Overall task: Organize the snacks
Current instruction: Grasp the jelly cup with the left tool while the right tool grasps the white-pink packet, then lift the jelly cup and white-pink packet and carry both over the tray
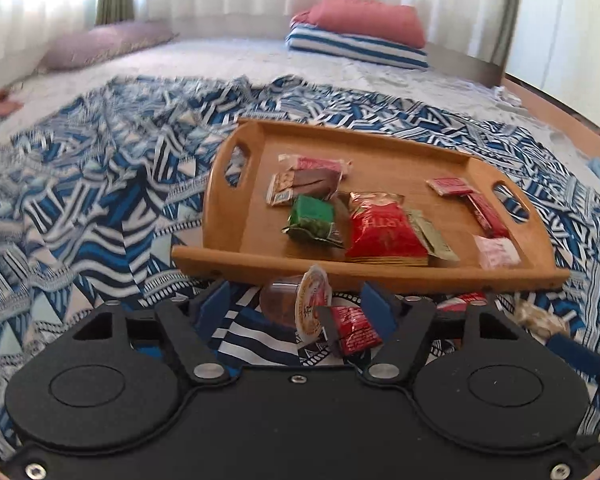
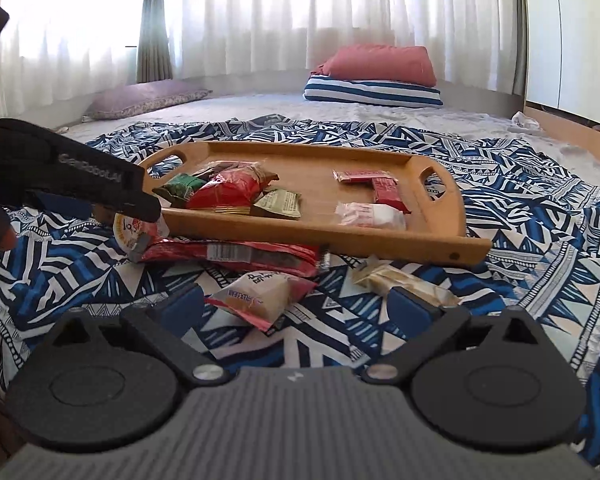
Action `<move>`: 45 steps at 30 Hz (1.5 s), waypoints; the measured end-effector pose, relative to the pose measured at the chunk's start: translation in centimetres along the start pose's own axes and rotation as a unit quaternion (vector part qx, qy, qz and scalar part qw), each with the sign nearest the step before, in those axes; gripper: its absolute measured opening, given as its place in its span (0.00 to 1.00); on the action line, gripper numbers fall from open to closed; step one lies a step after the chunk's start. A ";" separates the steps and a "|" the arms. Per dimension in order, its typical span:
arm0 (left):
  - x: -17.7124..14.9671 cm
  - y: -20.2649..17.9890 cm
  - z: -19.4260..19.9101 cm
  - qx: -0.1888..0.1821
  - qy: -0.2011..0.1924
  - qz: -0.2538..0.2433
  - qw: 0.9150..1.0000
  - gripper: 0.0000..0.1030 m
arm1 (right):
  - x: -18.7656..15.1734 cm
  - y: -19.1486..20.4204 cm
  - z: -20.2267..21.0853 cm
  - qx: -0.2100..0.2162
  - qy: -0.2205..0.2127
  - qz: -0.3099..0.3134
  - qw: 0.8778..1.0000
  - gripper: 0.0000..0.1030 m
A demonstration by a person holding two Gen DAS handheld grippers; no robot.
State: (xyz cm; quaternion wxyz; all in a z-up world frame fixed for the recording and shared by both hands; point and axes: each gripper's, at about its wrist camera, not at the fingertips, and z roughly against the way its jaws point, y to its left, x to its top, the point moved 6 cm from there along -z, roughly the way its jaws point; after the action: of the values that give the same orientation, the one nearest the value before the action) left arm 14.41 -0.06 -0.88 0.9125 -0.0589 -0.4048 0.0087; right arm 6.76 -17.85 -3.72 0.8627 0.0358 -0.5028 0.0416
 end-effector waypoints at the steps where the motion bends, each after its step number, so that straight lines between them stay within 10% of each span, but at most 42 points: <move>1: 0.0 0.1 -0.4 -0.002 0.005 0.008 1.000 0.62 | 0.0 0.1 -0.2 0.000 0.000 -0.001 1.000 1.00; 25: -1.0 0.4 -2.3 -0.012 0.037 0.018 0.999 0.39 | -0.5 1.2 -1.6 0.022 0.011 -0.023 0.999 0.91; 33: -1.3 0.2 -1.6 -0.005 0.026 0.014 1.000 0.32 | -0.4 1.1 -1.1 0.019 0.007 -0.024 0.999 0.69; 35: -1.4 0.1 -1.1 -0.005 0.022 0.011 1.000 0.32 | -0.3 1.2 -0.8 0.025 0.006 -0.023 0.999 0.49; 45: -1.3 -0.6 1.4 -0.005 -0.005 -0.022 1.000 0.32 | -0.5 1.0 0.6 0.008 0.003 -0.018 1.000 0.45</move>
State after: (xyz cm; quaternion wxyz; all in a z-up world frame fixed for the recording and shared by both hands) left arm 12.48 -0.62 -0.85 0.9103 -0.0543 -0.4102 -0.0136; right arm 5.87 -16.97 -3.79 0.8647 0.0515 -0.4988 0.0302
